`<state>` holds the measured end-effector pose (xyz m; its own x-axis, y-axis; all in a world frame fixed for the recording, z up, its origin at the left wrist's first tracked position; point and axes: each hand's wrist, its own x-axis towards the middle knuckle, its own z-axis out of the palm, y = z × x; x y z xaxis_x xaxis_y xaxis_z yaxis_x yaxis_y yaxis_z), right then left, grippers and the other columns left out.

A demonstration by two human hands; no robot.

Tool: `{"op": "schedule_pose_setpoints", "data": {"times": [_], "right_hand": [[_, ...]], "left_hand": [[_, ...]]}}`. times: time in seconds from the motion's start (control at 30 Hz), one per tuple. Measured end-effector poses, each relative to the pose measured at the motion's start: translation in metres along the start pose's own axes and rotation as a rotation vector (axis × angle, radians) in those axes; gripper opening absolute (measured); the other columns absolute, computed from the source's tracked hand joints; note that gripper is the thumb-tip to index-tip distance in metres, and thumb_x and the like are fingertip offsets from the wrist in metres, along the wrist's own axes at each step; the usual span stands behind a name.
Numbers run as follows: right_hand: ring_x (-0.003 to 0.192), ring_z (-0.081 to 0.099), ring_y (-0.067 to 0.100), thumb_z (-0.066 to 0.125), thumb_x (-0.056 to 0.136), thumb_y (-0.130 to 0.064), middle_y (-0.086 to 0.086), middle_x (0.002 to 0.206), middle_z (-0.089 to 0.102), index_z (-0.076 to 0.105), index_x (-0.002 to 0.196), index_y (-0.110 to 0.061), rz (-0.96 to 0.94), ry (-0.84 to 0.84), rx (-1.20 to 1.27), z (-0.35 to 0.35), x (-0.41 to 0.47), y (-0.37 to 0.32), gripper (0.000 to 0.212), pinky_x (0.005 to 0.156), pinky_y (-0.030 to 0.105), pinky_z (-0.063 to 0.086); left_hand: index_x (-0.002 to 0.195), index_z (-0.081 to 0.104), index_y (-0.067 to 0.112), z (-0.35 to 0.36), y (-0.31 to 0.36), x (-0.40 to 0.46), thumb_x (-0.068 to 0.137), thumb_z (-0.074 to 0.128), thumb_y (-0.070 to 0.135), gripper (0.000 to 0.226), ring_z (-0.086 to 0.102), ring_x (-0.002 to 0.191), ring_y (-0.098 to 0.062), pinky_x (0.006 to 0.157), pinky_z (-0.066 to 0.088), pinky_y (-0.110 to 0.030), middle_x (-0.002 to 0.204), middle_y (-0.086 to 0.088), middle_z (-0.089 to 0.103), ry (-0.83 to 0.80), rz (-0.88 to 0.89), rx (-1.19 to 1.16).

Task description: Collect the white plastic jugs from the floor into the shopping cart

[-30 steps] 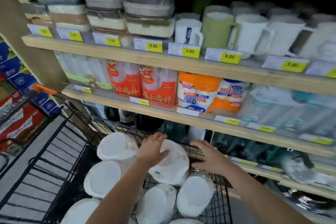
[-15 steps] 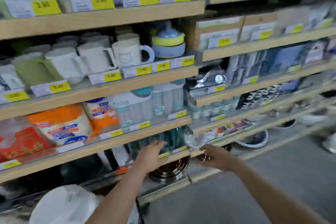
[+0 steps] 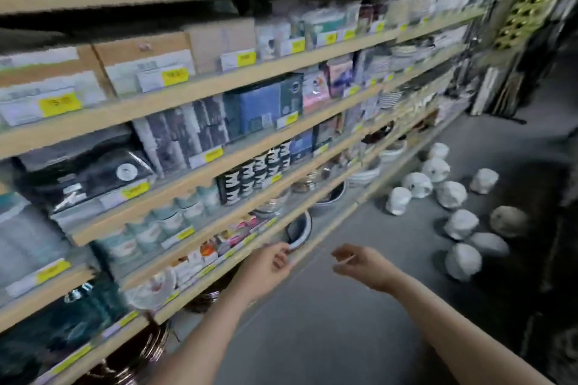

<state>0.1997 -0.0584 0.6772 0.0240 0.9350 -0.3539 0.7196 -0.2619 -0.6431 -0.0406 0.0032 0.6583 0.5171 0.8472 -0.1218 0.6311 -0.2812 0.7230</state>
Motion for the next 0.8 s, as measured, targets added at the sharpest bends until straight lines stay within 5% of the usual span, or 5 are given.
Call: {"op": "schedule_pose_setpoints", "data": {"times": [0.4, 0.53, 0.8], "right_hand": [[0.093, 0.061, 0.012, 0.065, 0.087, -0.030, -0.005, 0.114, 0.057, 0.056, 0.116, -0.028, 0.259, 0.111, 0.121, -0.134, 0.105, 0.157, 0.030, 0.079, 0.020, 0.047], [0.091, 0.061, 0.012, 0.065, 0.086, -0.030, -0.003, 0.111, 0.059, 0.054, 0.107, -0.033, 0.356, 0.174, 0.185, -0.184, 0.148, 0.188, 0.024, 0.080, 0.023, 0.048], [0.110, 0.057, 0.020, 0.066, 0.086, -0.023, 0.004, 0.122, 0.056, 0.053, 0.125, -0.017, 0.543, 0.287, 0.304, -0.265, 0.194, 0.258, 0.042, 0.091, 0.027, 0.046]], "left_hand": [[0.115, 0.059, 0.017, 0.073, 0.048, 0.250, 0.088, 0.064, 0.022, 0.028, 0.056, 0.078, -0.009, 0.071, 0.044, -0.012, 0.092, 0.002, 0.063, -0.209, 0.074, 0.026], [0.119, 0.057, 0.018, 0.077, 0.068, 0.348, 0.089, 0.062, 0.022, 0.031, 0.061, 0.088, -0.015, 0.084, 0.050, -0.027, 0.098, 0.000, 0.064, -0.276, 0.082, 0.068], [0.123, 0.056, 0.021, 0.121, 0.136, 0.501, 0.089, 0.062, 0.028, 0.035, 0.061, 0.087, -0.011, 0.075, 0.042, -0.011, 0.099, 0.004, 0.063, -0.444, 0.188, 0.136]]}}
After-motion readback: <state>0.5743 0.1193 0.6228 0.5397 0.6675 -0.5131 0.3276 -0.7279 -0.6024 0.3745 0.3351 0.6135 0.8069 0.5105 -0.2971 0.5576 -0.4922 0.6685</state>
